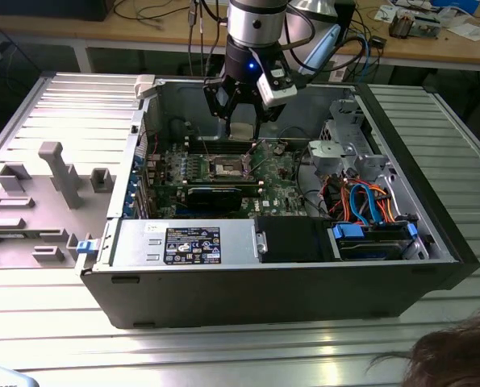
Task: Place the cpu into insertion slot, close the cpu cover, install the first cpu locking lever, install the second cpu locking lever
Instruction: 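Place the cpu into insertion slot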
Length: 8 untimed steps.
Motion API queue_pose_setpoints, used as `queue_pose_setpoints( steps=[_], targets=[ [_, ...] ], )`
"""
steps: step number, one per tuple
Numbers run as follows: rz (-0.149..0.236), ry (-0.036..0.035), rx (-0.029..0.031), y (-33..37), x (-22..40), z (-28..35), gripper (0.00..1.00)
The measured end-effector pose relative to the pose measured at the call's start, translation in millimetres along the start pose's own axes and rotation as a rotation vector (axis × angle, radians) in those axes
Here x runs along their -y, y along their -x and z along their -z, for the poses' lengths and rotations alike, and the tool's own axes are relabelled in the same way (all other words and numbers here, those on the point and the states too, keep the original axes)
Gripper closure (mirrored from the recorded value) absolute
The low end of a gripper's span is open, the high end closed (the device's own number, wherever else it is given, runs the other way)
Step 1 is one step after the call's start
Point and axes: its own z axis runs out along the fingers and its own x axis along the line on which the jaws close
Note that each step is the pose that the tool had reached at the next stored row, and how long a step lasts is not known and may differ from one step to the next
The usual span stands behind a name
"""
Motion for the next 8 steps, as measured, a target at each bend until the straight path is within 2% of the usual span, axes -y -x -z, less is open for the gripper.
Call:
queue_pose_setpoints(
  steps=[6,8],
  targets=[
    [-0.002,0.0,0.0001,0.0,0.0,-0.1,0.45],
    [-0.025,0.0003,0.0005,0.1,0.2,-2.5,0.45]
  ],
)
